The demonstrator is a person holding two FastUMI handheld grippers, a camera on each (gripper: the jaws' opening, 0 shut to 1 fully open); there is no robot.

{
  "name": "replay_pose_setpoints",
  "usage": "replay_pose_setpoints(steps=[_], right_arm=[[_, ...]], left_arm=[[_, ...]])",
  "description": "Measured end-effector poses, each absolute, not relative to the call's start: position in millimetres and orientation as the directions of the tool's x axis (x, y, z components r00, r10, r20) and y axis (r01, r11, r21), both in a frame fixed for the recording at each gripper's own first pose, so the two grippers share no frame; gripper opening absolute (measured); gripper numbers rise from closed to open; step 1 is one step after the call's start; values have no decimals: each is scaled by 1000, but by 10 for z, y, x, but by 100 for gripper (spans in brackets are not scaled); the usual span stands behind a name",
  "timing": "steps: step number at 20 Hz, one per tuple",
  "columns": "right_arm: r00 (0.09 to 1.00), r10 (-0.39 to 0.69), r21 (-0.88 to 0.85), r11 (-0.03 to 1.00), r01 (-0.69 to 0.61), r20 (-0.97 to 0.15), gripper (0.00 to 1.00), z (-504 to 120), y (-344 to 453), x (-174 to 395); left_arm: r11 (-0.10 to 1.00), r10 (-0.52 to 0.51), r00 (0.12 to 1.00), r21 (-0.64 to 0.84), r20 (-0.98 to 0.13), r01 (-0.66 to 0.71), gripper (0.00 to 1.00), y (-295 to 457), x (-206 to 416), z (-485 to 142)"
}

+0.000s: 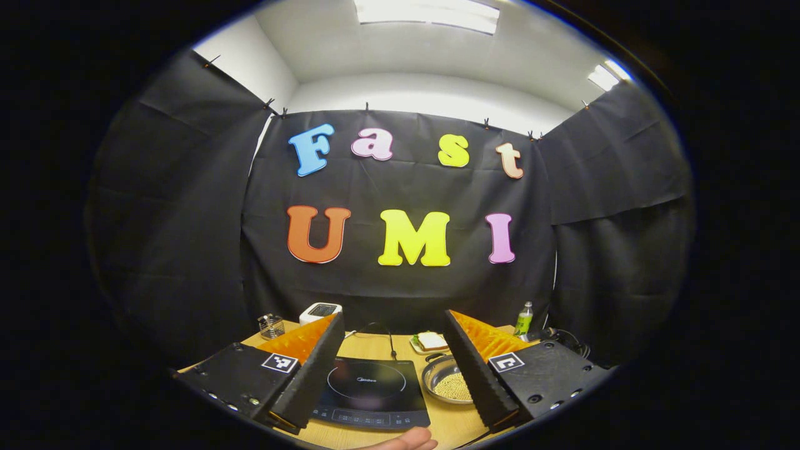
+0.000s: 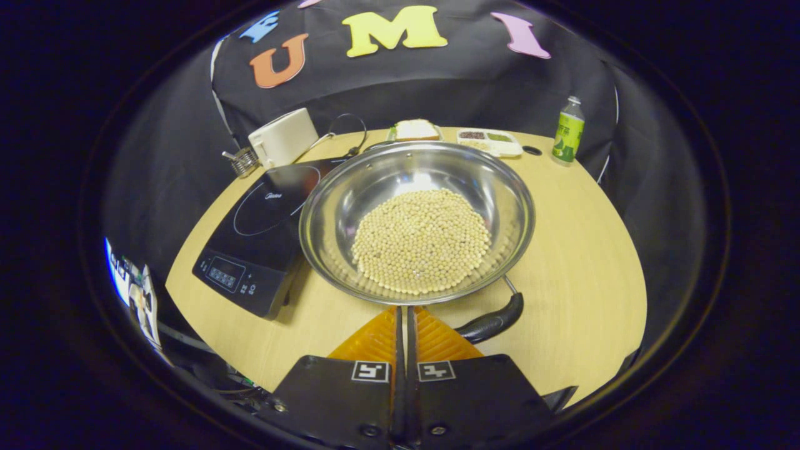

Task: First push the handle of the pot to place it horizontally, then grasp the pot with both hands and set it on the induction cooktop.

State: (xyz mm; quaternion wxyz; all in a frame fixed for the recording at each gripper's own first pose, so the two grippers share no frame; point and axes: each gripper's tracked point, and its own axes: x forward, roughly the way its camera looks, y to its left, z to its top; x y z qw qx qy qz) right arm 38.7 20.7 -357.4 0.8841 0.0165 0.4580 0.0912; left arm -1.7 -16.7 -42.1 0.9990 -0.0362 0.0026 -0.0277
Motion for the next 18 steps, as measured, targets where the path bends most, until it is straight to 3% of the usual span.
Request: replay_pose_setpoints(steps=[1, 2, 6, 7, 17, 18], right_arm=[[567, 185, 135, 982, -129, -803, 0, -3580, 158, 397], [569, 184, 144, 983, -115, -801, 4, -3589, 88, 411], [599, 112, 87, 994, -71, -793, 0, -3624, -265, 578], [602, 91, 68, 996, -61, -793, 4, -3639, -349, 602], [627, -31, -68, 997, -34, -778, 0, -3701, -909, 1083], [631, -37, -73, 997, -31, -775, 4, -3692, -946, 1138]], left_arm=[[997, -48, 999, -63, -6, 48, 85, -166, 7, -440], [997, -50, 999, -57, -20, 48, 94, -182, 40, -495], [993, -76, 996, -94, -55, 71, 94, -297, 98, -617], [993, -80, 995, -92, -55, 75, 94, -314, 106, -631], [997, -44, 997, -67, -56, 40, 94, -214, 423, -846], [998, -48, 997, -53, -59, 45, 94, -229, 480, -877]])
